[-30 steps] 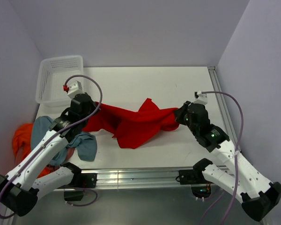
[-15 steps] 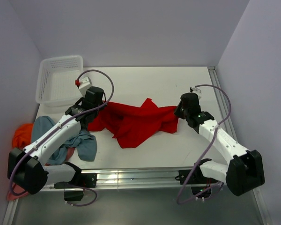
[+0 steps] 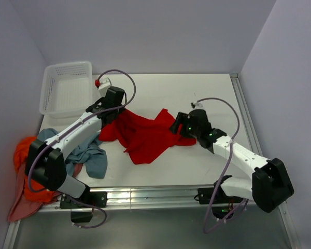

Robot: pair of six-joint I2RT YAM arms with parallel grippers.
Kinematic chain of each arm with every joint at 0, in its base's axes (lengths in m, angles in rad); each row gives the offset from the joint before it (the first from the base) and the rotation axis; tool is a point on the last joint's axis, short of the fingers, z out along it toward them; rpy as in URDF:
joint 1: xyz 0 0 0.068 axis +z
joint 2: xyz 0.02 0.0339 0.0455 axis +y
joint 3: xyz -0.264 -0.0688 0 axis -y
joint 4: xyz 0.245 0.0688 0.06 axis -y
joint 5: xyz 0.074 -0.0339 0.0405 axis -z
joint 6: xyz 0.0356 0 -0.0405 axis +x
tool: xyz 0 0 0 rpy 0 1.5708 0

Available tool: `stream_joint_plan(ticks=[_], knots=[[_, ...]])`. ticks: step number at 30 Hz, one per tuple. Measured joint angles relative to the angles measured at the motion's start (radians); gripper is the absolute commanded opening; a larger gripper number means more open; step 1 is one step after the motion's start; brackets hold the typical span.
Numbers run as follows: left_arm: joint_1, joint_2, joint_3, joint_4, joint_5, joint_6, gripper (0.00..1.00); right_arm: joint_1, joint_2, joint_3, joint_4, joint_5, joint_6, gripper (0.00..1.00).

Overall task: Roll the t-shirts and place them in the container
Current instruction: Flatten the tshirt

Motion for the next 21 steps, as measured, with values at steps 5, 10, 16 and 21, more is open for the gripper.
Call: stream_joint_plan(ticks=[5, 10, 16, 21], knots=[[0.024, 0.099, 0.072, -0.003, 0.018, 0.003, 0.0, 0.245, -0.004, -0.058, 0.013, -0.005, 0.026, 0.64], [0.061, 0.174, 0.142, -0.008, 0.044, 0.005, 0.0, 0.443, 0.072, -0.029, 0.031, 0.026, 0.03, 0.63], [0.109, 0.185, 0.157, -0.006, 0.105, 0.032, 0.11, 0.596, 0.282, 0.085, 0.037, 0.091, 0.021, 0.63], [0.124, 0.161, 0.127, 0.014, 0.141, 0.074, 0.55, 0.644, 0.4, 0.157, 0.034, 0.122, 0.014, 0.63]])
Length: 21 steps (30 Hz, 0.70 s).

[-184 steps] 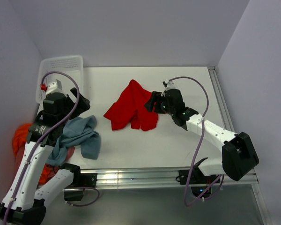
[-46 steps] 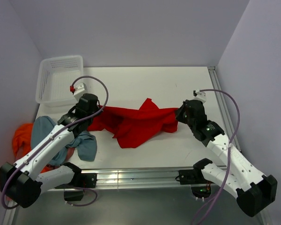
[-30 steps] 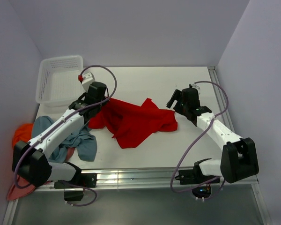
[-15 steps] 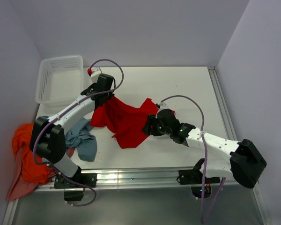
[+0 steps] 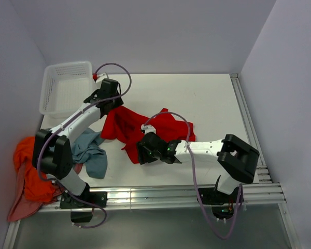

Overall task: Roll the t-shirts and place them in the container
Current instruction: Flatten the tshirt

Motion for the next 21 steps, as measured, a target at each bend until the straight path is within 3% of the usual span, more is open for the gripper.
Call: stream_joint_plan(ticks=[3, 15, 16, 17, 21], knots=[[-0.001, -0.047, -0.035, 0.0, 0.018, 0.007, 0.64, 0.02, 0.064, 0.061, -0.021, 0.034, -0.013, 0.63], [-0.038, -0.183, -0.095, -0.007, 0.086, 0.015, 0.64, 0.063, 0.171, 0.146, -0.074, 0.068, -0.066, 0.57], [-0.054, -0.186, -0.102, -0.008, 0.092, 0.014, 0.64, 0.065, 0.172, 0.146, -0.076, 0.066, -0.071, 0.53], [-0.067, -0.187, -0.108, -0.006, 0.097, 0.014, 0.64, 0.066, 0.172, 0.146, -0.076, 0.062, -0.076, 0.38], [-0.112, -0.19, -0.158, 0.0, 0.131, 0.013, 0.63, 0.077, 0.172, 0.145, -0.08, 0.055, -0.097, 0.1]])
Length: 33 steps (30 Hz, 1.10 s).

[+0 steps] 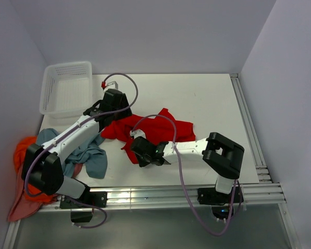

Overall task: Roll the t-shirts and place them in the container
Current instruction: Flatten the tshirt

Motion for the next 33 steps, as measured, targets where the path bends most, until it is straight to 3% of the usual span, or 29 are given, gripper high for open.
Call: stream_joint_plan(ticks=[1, 5, 14, 16, 17, 20, 25, 33], knots=[[-0.005, -0.001, -0.016, -0.001, 0.007, 0.0, 0.64, 0.002, 0.0, 0.0, -0.002, 0.0, 0.0, 0.0], [-0.014, -0.01, -0.056, -0.007, 0.016, 0.0, 0.62, 0.019, -0.043, -0.03, -0.039, 0.005, -0.006, 0.0], [-0.04, -0.092, -0.075, -0.012, 0.016, -0.017, 0.62, 0.043, -0.332, -0.034, -0.21, 0.015, -0.065, 0.0], [-0.047, -0.098, -0.075, -0.012, 0.015, -0.018, 0.62, 0.023, -0.332, -0.02, -0.211, 0.011, -0.084, 0.09], [-0.051, -0.097, -0.075, -0.013, 0.015, -0.018, 0.62, 0.01, -0.317, -0.014, -0.21, 0.009, -0.091, 0.27], [-0.064, -0.094, -0.075, -0.015, 0.014, -0.018, 0.62, -0.018, -0.24, -0.005, -0.208, -0.004, -0.113, 0.44], [-0.082, -0.094, -0.075, -0.019, 0.01, -0.018, 0.62, -0.029, -0.163, -0.015, -0.216, -0.035, -0.12, 0.48], [-0.085, -0.094, -0.076, -0.021, -0.005, -0.018, 0.63, -0.019, -0.277, -0.137, -0.115, -0.089, -0.062, 0.58]])
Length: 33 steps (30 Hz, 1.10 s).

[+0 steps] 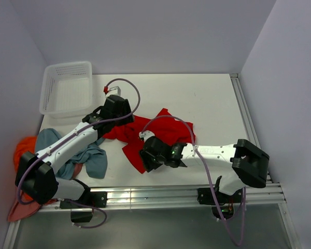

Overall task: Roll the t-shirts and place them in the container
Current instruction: Flatten the tshirt

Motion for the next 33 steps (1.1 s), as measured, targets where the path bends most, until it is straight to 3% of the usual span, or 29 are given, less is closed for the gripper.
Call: stream_joint_plan(ticks=[5, 17, 20, 21, 23, 24, 27, 30, 33], knots=[[0.0, 0.0, 0.0, -0.001, -0.007, -0.002, 0.63, 0.061, 0.03, -0.005, 0.043, 0.036, 0.04, 0.64], [0.048, -0.013, -0.019, -0.031, -0.022, -0.003, 0.69, 0.167, 0.187, 0.056, 0.051, 0.151, 0.084, 0.64], [0.077, -0.034, -0.044, -0.031, -0.014, -0.004, 0.69, 0.172, 0.212, 0.066, 0.061, 0.178, 0.092, 0.55], [0.083, -0.04, -0.048, -0.033, -0.013, -0.004, 0.69, 0.172, 0.214, 0.066, 0.066, 0.184, 0.092, 0.46], [0.091, -0.051, -0.05, -0.036, -0.01, -0.003, 0.69, 0.174, 0.219, 0.066, 0.074, 0.199, 0.102, 0.36], [0.094, -0.056, -0.05, -0.036, -0.008, -0.004, 0.69, 0.174, 0.221, 0.065, 0.076, 0.206, 0.106, 0.23], [0.097, -0.061, -0.05, -0.037, -0.005, -0.004, 0.69, 0.174, 0.22, 0.057, 0.081, 0.228, 0.125, 0.0], [0.1, -0.061, -0.051, -0.038, -0.005, -0.003, 0.69, 0.174, 0.186, 0.025, 0.08, 0.267, 0.15, 0.0], [0.1, -0.061, -0.055, -0.037, -0.004, -0.002, 0.77, 0.173, 0.087, -0.032, 0.029, 0.33, 0.173, 0.0]])
